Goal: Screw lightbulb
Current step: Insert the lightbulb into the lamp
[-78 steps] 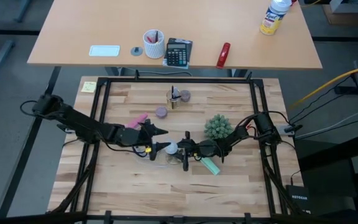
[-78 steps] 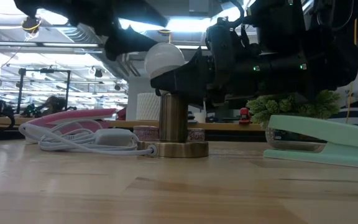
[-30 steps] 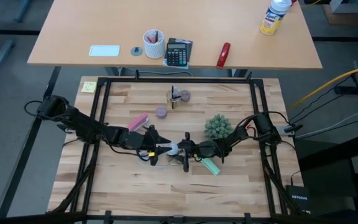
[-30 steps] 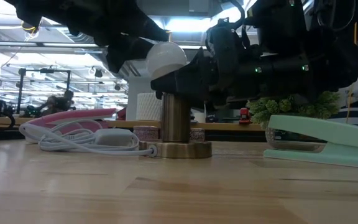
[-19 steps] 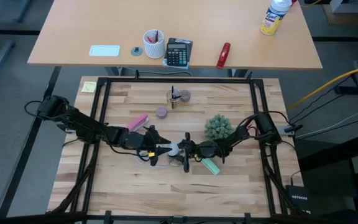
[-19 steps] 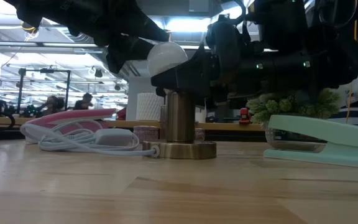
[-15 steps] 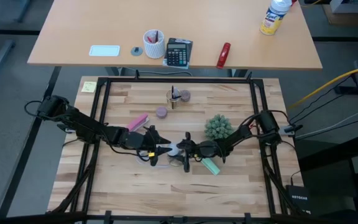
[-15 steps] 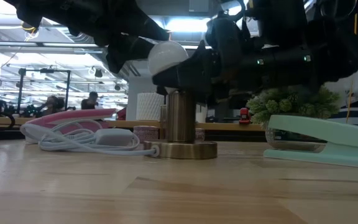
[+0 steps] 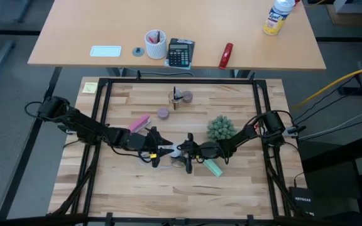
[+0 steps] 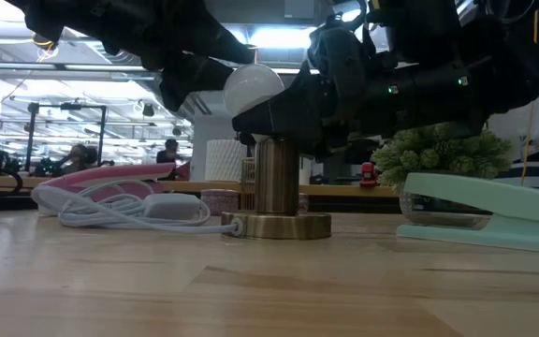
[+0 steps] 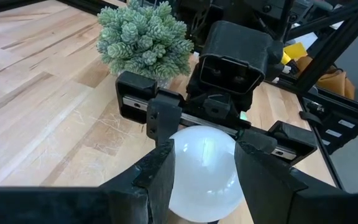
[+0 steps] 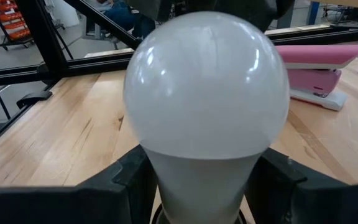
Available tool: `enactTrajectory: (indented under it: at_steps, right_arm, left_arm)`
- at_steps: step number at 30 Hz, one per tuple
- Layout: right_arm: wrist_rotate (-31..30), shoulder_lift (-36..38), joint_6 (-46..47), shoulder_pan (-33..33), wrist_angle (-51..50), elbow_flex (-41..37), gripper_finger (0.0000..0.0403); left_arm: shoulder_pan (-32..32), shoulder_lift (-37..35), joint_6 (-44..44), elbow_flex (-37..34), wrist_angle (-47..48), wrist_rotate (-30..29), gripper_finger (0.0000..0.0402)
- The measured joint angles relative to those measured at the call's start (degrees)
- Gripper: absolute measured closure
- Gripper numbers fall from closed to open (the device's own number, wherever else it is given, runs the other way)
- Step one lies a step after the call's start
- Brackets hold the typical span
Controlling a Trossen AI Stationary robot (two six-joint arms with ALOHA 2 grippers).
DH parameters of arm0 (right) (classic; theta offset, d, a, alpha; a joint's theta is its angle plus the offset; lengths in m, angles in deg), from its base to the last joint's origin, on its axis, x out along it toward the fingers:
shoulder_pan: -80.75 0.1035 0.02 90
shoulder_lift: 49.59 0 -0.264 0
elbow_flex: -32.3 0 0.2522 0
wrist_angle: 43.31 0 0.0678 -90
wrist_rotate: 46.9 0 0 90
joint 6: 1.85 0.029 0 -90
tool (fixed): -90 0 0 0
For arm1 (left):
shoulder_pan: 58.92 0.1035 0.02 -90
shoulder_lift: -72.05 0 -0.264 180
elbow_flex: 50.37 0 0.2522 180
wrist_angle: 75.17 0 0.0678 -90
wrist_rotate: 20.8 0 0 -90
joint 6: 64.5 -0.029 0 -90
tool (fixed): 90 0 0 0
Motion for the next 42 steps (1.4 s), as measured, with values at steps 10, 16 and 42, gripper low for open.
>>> enactTrajectory:
  at_steps: [10,16,42]
  right_arm:
    - [-0.49,0.0,-1.18,-0.31,1.58,0.0,0.0236]
    - [-0.65,0.0,-1.62,-0.82,1.86,0.0,0.0238]
    - [0.15,-2.01,-7.13,-6.75,-0.8,2.96,0.0233]
  left_arm:
    - [0.02,-0.02,-0.59,0.0,-1.8,-0.23,0.0244]
    - [0.46,-0.02,-2.19,0.0,-2.85,-0.32,0.0244]
    - [4.9,-0.08,-5.55,0.02,-0.72,-0.33,0.0244]
